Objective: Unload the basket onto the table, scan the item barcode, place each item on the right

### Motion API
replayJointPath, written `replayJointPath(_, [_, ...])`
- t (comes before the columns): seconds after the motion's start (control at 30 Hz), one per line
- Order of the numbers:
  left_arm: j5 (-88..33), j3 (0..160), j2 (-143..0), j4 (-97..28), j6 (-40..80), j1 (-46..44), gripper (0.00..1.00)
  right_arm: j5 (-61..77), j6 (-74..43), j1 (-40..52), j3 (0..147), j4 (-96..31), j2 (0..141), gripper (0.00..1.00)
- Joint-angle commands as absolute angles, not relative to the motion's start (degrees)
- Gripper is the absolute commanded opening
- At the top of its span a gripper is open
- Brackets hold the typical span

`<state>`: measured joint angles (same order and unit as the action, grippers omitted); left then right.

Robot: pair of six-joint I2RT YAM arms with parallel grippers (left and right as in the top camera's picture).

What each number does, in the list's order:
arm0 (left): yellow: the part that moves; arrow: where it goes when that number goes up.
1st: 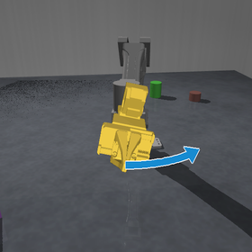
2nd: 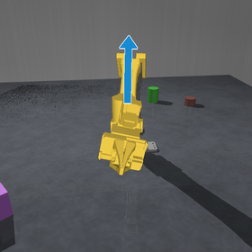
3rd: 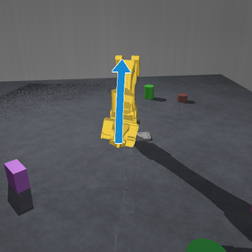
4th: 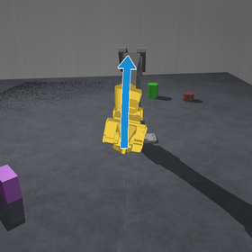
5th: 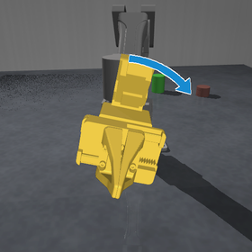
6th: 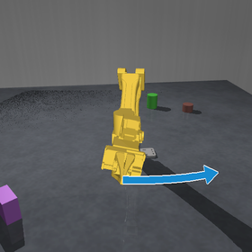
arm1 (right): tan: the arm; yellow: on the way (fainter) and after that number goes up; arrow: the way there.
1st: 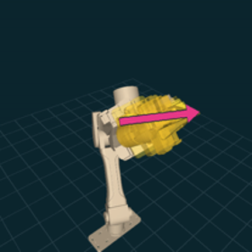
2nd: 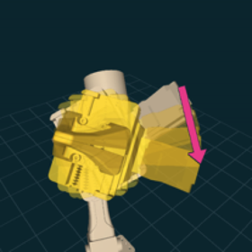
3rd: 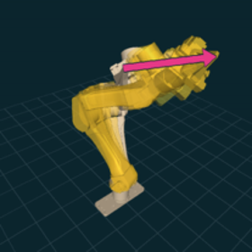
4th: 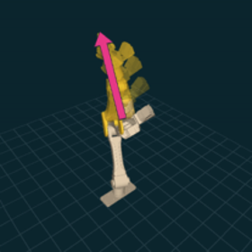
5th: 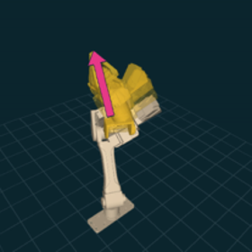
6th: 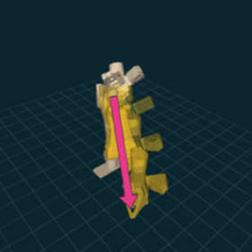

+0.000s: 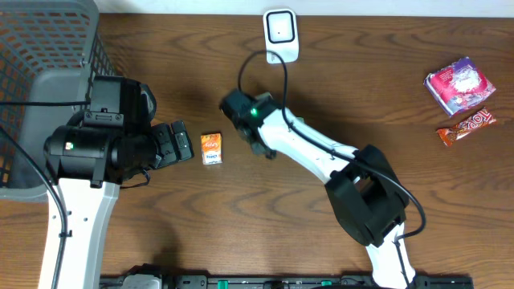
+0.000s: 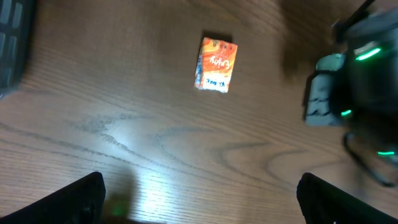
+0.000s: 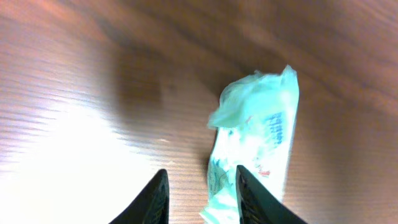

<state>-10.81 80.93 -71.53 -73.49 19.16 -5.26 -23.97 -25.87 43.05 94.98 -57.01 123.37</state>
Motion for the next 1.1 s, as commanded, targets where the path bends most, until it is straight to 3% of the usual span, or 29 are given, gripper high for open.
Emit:
replayJointPath(0.0, [-10.92, 80.95, -71.53, -73.71, 18.02, -5.04, 0.98, -17.67, -26.87, 40.71, 108.31, -63.09, 123.26, 0.31])
replayJointPath(0.2, [-10.92, 80.95, -71.53, -73.71, 18.02, -5.04, 0.98, -5.28, -20.62, 33.63, 119.09, -73.32, 123.26, 0.4])
replayJointPath(0.43, [-10.9, 80.95, -71.53, -73.71, 18.02, -5.04, 0.98, 5.65, -11.94, 24.45, 116.38, -80.82, 123.92, 0.34])
replayJointPath(0.9, [-10.92, 80.95, -71.53, -73.71, 18.02, -5.04, 0.98, 15.57, -9.63, 23.62, 94.15, -62.54, 123.92, 0.31])
replayJointPath(1.07, [-10.9, 80.95, -71.53, -73.71, 18.02, -5.04, 0.98, 15.55, -11.99, 24.84, 91.88, -58.13, 123.9, 0.01])
